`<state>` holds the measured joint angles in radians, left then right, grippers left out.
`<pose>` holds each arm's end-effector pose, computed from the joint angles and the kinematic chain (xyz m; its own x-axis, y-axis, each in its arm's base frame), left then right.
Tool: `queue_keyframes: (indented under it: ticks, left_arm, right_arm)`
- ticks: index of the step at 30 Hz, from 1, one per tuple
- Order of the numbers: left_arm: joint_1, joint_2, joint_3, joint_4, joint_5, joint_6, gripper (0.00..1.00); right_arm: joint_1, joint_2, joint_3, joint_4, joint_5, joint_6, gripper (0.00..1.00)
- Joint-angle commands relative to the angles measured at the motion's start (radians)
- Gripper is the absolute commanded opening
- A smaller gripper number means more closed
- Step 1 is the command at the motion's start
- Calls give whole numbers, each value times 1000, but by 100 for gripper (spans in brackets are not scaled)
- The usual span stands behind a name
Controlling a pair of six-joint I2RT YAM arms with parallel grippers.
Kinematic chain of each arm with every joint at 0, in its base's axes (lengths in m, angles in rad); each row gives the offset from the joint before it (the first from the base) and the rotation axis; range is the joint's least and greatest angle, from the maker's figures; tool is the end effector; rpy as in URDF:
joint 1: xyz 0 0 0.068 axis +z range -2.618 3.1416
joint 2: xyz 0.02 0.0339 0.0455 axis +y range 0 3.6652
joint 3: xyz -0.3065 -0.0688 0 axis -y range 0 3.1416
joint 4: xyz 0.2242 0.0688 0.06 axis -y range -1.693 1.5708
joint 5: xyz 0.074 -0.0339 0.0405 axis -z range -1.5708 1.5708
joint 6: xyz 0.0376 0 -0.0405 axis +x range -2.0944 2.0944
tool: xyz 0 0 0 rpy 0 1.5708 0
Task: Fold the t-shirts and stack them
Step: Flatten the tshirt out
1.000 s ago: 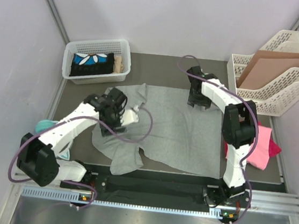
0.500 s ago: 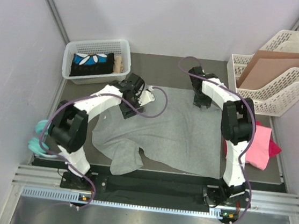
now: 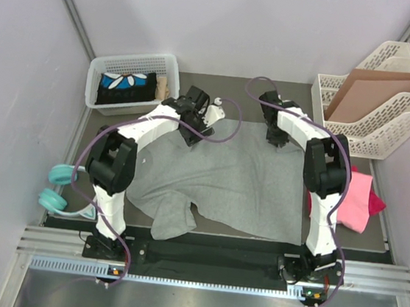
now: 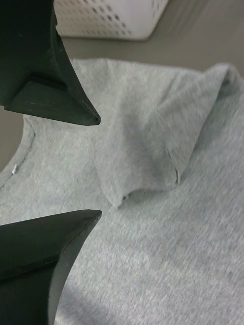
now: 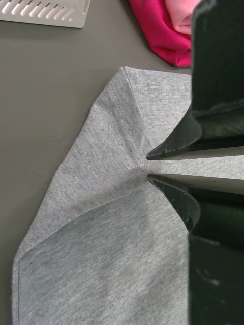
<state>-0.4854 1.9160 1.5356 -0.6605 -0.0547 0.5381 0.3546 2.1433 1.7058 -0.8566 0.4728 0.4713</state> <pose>0.3641 -0.1897 0.2781 -0.4291 0.8049 -0.4098 0.7702 0.5631 0.2996 0.4222 0.1381 0.2271 -0.8912 0.1011 -0.4423 0.2381 0.9340 -0.2663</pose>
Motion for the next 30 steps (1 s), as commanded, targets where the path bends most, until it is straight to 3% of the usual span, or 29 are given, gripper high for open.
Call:
queue_keyframes:
  ticks: [1, 7, 12, 25, 28, 30]
  left_arm:
    - [-1, 40, 0, -30, 90, -41, 72]
    - [-12, 61, -43, 5, 90, -56, 72]
    - [-12, 95, -16, 13, 82, -64, 73]
    - [-9, 169, 49, 36, 27, -69, 68]
    - [-10, 170, 52, 25, 30, -63, 64]
    - [-10, 172, 55, 21, 26, -50, 49]
  right_arm:
    - [-17, 1, -14, 24, 9, 0, 18]
    - [-16, -3, -14, 25, 6, 1, 17]
    - [-16, -29, -51, 45, 4, 6, 6]
    - [-14, -60, -87, 57, 6, -2, 5]
    - [-14, -54, -84, 62, 4, -5, 5]
    - [-13, -51, -86, 62, 4, -3, 5]
